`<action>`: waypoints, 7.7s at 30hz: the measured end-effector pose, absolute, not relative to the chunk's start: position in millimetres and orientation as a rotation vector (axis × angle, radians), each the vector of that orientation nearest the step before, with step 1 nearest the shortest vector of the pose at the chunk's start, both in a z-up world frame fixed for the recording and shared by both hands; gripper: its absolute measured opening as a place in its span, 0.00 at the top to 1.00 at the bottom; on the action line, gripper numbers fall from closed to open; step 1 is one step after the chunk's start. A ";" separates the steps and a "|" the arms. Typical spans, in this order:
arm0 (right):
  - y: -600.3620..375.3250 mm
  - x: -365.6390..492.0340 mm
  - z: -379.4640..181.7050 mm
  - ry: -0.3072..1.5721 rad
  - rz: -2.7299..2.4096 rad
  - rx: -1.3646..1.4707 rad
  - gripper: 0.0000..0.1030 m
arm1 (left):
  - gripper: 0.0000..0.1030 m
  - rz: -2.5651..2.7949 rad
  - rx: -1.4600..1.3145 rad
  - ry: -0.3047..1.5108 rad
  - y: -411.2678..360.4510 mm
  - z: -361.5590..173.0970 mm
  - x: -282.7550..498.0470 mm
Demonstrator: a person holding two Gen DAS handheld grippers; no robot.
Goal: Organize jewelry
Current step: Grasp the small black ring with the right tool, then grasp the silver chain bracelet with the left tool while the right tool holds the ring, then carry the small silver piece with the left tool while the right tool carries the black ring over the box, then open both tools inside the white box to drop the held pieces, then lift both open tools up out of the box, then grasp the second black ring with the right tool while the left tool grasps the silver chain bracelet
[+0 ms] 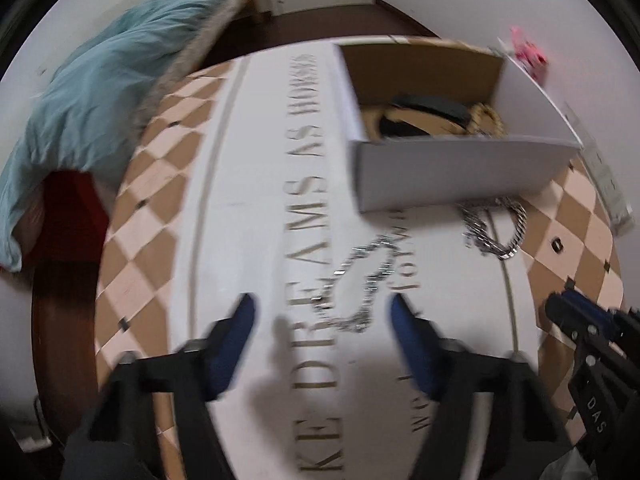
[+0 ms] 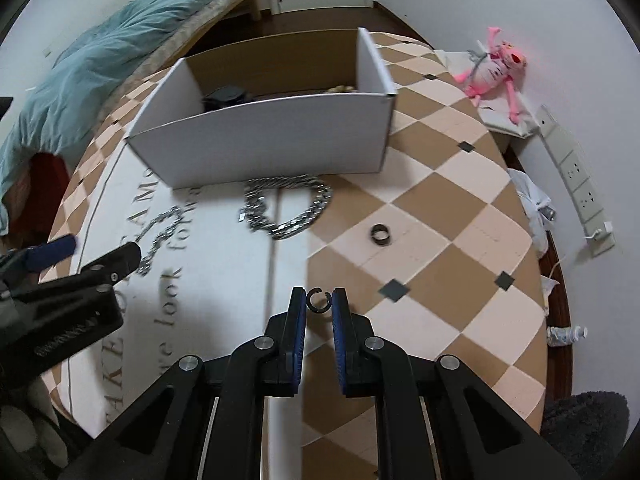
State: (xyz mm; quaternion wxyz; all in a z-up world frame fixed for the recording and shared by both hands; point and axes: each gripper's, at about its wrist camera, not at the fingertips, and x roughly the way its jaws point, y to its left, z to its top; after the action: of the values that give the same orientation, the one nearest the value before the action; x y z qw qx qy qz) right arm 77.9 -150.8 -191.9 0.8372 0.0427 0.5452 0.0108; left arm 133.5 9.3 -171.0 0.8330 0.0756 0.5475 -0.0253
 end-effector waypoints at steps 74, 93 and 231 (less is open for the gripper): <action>-202.0 84.1 -114.5 1.070 0.104 0.338 0.87 | 0.99 -0.329 -0.240 1.111 36.1 -88.1 111.8; -188.3 114.9 -114.7 1.097 0.174 0.321 0.87 | 0.14 -0.236 -0.118 1.154 37.7 -113.9 140.9; -225.8 105.7 -199.4 1.088 -0.102 0.088 0.87 | 0.93 -0.122 -0.004 1.133 -72.2 -179.6 164.8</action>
State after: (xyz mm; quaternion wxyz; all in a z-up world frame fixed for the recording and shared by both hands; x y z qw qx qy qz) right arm 105.7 -225.8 -199.4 0.8536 0.0419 0.5171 -0.0485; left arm 164.8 -72.2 -179.6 0.8421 -0.0021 0.5362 -0.0578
